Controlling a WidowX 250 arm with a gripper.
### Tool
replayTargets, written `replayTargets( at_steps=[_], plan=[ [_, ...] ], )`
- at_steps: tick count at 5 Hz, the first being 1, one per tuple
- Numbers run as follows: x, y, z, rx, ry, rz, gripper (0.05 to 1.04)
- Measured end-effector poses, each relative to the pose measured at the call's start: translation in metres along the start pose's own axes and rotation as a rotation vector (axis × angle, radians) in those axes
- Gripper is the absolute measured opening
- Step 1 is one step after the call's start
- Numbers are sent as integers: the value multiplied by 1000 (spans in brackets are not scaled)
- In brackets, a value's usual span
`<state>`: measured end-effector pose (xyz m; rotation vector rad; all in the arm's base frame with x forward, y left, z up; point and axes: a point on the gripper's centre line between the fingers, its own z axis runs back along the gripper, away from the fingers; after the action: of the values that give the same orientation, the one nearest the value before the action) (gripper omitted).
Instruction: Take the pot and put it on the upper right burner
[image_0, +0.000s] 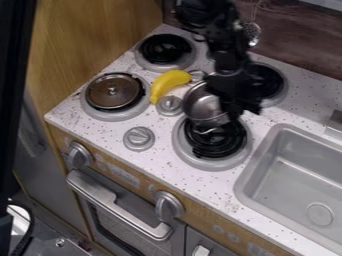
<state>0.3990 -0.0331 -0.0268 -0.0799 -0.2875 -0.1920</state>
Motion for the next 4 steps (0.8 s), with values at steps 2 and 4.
replayTargets(
  at_steps=[2,4],
  plan=[
    [39,-17,-16,15,-100,-140,70],
    [82,-15,-37,51,-128,-165,70]
  ],
)
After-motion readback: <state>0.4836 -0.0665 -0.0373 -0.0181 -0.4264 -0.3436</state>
